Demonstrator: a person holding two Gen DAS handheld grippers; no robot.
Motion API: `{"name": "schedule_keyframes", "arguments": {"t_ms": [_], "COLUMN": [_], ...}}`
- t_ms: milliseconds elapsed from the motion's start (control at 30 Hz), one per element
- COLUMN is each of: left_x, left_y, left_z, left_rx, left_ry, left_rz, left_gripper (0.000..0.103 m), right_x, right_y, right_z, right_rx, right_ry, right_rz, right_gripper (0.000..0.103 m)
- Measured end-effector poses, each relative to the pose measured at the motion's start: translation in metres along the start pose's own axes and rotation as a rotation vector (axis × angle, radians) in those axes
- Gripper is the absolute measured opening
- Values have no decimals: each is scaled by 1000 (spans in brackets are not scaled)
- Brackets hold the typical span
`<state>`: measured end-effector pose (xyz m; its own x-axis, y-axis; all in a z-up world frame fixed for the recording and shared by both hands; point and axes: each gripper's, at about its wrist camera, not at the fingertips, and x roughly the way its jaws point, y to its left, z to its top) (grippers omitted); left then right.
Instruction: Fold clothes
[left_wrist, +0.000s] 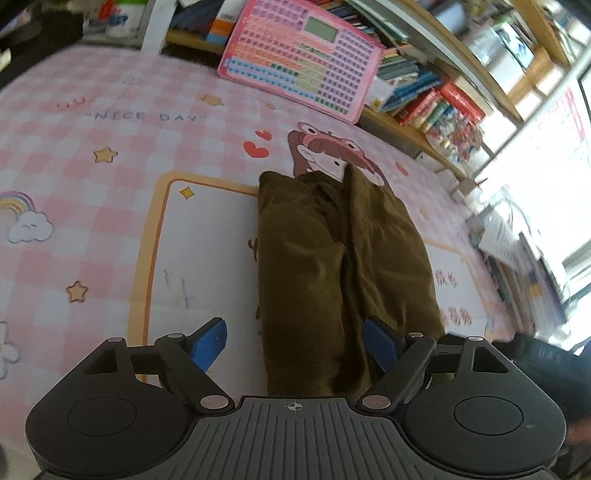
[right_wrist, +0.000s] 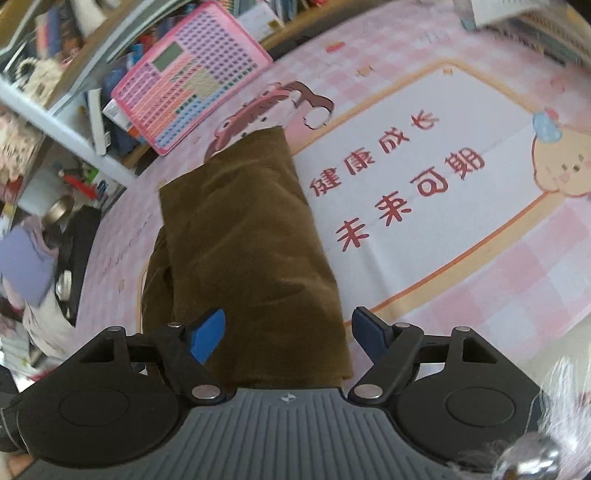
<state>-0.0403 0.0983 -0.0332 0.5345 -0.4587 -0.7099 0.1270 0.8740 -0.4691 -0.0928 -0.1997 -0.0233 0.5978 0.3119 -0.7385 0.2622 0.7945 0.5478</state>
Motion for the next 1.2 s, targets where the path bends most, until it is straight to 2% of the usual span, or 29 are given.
{"name": "schedule_keyframes", "arguments": {"t_ms": [133, 267, 333, 400, 467, 500, 533, 567, 667, 733, 800, 900, 967, 1000, 1100, 1200], "left_x": [16, 28, 33, 36, 35, 34, 29, 23, 7, 5, 8, 12, 17, 19, 29, 36], "left_y": [10, 10, 8, 4, 0, -1, -7, -13, -34, -35, -25, -11, -3, 0, 6, 10], "left_z": [10, 13, 14, 17, 19, 19, 19, 19, 17, 13, 14, 15, 19, 20, 21, 19], "left_rx": [-54, -59, -65, -61, -53, -49, -18, 16, 138, 154, 108, 33, -8, -22, -51, -99], "left_ry": [39, 61, 63, 62, 68, 66, 49, 30, -11, 9, 30, 64, 90, 102, 116, 117], "left_rz": [-45, -112, -129, -99, -66, -58, -50, -42, -16, -8, -11, -28, -60, -78, -94, -120], "left_gripper": [83, 81, 75, 64, 43, 39, 27, 25, 25, 25, 26, 37, 52, 55, 57, 56], "right_x": [13, 20, 24, 27, 26, 24, 20, 16, 3, 4, 8, 15, 19, 22, 29, 33], "right_y": [-8, -6, -4, -3, 5, 12, 21, 30, 51, 51, 46, 35, 30, 28, 23, 20], "right_z": [5, 8, 9, 11, 10, 8, 6, 3, -5, -8, -8, -2, 1, 2, 7, 10], "right_rx": [61, 76, 71, 66, 21, -23, -88, -153, -300, -304, -284, -224, -199, -190, -163, -140], "right_ry": [33, 41, 44, 47, 38, 27, 9, -8, -22, 11, 45, 77, 91, 96, 110, 114], "right_rz": [38, 64, 64, 64, 42, 27, 13, -1, 3, -8, -24, -29, -21, -14, 8, 29], "right_gripper": [63, 61, 49, 41, 32, 27, 23, 21, 19, 19, 20, 32, 41, 46, 52, 54]}}
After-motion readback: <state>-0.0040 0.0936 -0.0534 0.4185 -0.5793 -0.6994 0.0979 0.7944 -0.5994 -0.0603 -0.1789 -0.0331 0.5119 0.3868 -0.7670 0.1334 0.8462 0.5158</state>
